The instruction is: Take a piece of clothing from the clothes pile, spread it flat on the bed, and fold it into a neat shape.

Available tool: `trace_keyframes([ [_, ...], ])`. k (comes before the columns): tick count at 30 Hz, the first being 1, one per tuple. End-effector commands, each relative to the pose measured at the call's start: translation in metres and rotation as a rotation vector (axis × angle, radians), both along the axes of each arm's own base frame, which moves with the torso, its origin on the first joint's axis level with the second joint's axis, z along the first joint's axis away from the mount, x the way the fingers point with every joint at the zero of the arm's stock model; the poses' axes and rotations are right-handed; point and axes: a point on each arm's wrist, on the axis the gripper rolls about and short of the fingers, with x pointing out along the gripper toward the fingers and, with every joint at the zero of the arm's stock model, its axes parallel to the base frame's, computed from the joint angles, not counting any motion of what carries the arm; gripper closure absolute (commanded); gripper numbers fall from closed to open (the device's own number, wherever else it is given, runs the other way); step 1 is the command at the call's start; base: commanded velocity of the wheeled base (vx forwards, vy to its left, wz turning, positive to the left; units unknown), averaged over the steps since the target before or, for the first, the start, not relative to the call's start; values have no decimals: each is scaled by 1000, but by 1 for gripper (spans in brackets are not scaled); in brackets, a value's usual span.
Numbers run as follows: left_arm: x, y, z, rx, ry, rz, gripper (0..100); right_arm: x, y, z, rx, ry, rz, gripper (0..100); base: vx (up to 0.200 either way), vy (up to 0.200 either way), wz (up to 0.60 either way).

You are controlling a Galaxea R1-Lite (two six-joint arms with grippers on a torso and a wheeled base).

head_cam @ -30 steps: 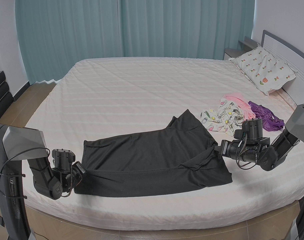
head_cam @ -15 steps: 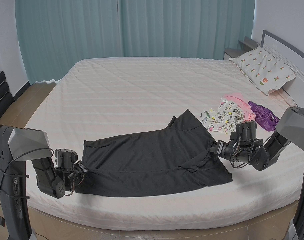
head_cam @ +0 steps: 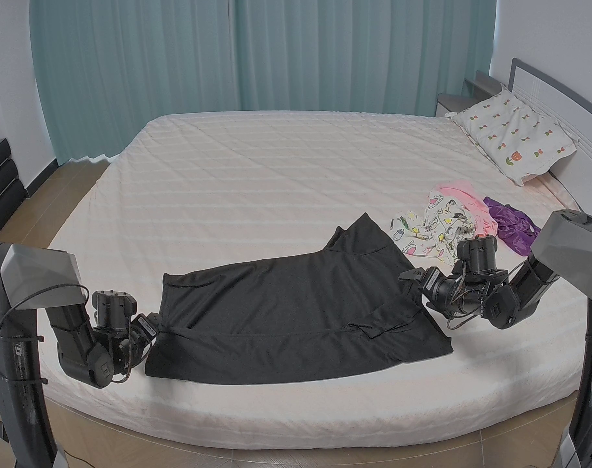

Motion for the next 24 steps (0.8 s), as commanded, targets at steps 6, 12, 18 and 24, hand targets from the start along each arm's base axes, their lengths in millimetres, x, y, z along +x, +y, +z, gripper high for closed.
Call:
trace_keyframes([
  [6,-28,1,20,-165,2,-35,0,-11,13,-9,34,111,-24,0,0,0,0],
  [12,-30,1,16,-178,17,-37,0,-3,22,-21,30,120,-10,0,0,0,0],
  [18,-30,1,10,-185,33,-33,0,6,27,-32,10,118,-23,0,0,0,0],
  [24,-28,1,6,-185,41,-32,0,5,35,-40,0,131,-9,0,0,0,0],
])
